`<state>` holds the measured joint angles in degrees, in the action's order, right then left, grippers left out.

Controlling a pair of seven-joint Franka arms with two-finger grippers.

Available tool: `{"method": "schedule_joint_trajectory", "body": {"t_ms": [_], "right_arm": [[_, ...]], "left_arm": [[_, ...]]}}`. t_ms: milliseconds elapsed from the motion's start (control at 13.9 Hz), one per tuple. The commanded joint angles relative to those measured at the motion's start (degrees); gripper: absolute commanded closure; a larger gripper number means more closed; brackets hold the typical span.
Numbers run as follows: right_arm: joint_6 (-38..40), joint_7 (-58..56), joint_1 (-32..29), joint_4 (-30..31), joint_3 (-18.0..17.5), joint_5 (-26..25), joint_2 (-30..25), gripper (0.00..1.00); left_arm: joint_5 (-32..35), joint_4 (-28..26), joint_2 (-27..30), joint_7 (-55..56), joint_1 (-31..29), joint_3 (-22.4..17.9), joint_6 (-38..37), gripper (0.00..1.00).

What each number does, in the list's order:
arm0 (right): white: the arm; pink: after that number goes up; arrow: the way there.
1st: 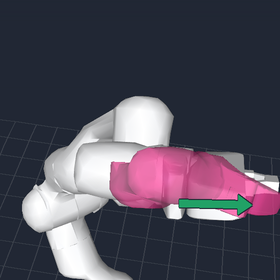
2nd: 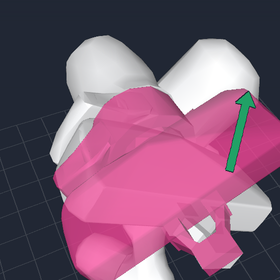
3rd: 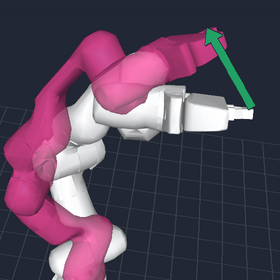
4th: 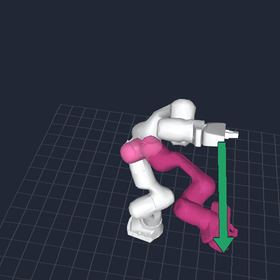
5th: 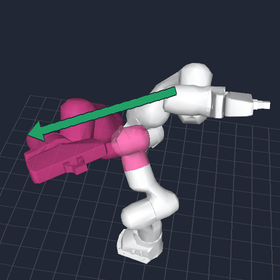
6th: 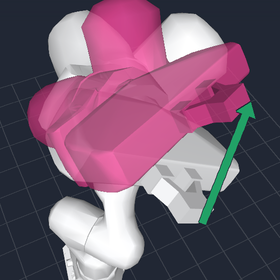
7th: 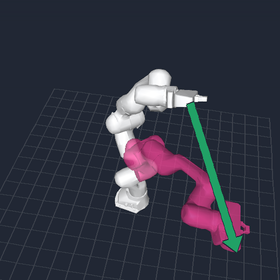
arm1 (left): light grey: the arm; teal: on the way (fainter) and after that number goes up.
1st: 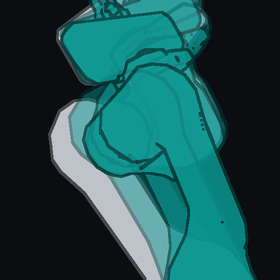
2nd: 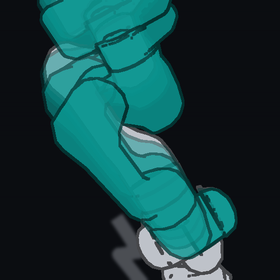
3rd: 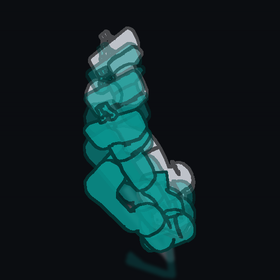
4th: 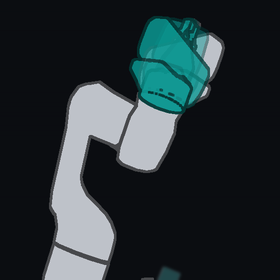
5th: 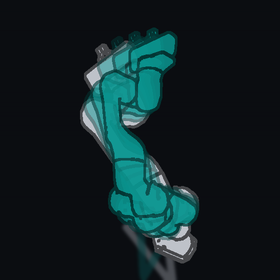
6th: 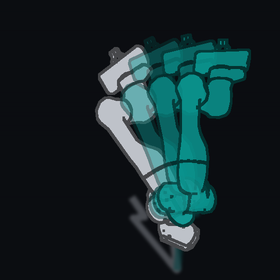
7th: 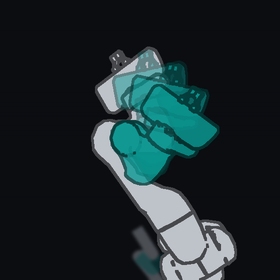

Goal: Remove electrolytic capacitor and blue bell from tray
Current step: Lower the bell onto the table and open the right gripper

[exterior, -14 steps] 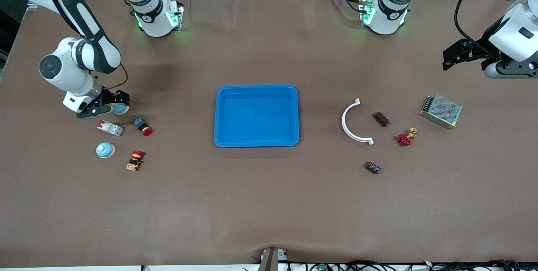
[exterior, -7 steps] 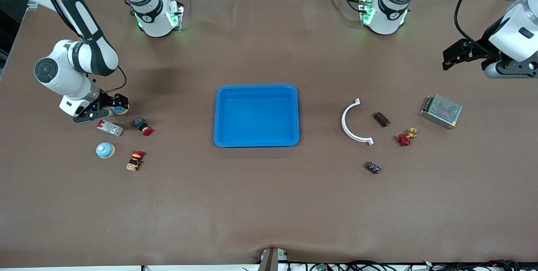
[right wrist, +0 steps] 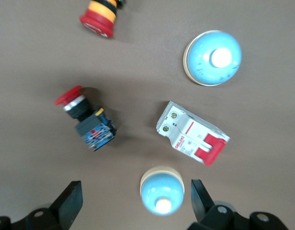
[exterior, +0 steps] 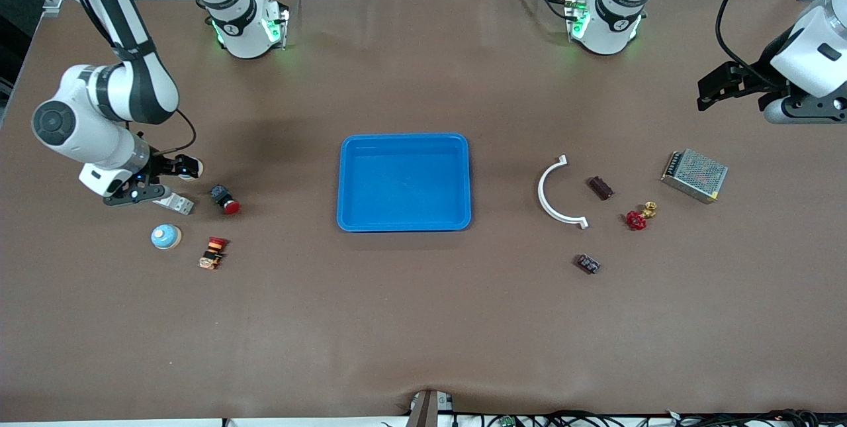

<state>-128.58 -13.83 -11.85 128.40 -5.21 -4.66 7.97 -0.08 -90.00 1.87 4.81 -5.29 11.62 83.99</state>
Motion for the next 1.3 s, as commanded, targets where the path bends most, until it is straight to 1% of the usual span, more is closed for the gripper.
{"method": "schedule_joint_trajectory", "body": {"t_ms": [0, 216, 505, 722, 938, 1082, 1227], "right_arm": [[9.9, 2.3, 1.5, -7.3, 0.1, 0.2, -1.1, 0.00], [15.5, 6.3, 3.2, -10.9, 0.4, 0.3, -3.3, 0.00], [18.4, 11.1, 5.0, -12.3, 0.4, 0.5, -7.1, 0.00], [25.6, 13.4, 7.4, -17.6, 1.9, 3.3, -8.1, 0.00], [30.9, 13.5, 7.9, -23.4, 2.7, 3.5, -8.2, 0.00], [34.3, 13.7, 9.3, -27.2, 4.6, 3.5, -8.1, 0.00], [36.4, 14.8, 9.7, -30.0, 4.9, 3.5, -8.1, 0.00]], "left_arm": [[-1.2, -0.9, 1.3, -0.6, -0.6, 0.1, 0.1, 0.00], [-1.1, -0.9, 1.2, -0.6, -0.6, 0.0, 0.1, 0.00], [-1.0, -0.8, 1.2, -0.8, -0.7, 0.0, 0.2, 0.00], [-1.0, -0.9, 1.3, -1.0, -0.7, 0.0, 0.1, 0.00], [-0.9, -0.9, 1.3, -1.0, -0.7, -0.1, 0.1, 0.00], [-0.9, -0.9, 1.3, -1.0, -0.7, -0.1, 0.1, 0.00], [-0.8, -0.8, 1.3, -1.0, -0.7, -0.1, 0.1, 0.00]]}}
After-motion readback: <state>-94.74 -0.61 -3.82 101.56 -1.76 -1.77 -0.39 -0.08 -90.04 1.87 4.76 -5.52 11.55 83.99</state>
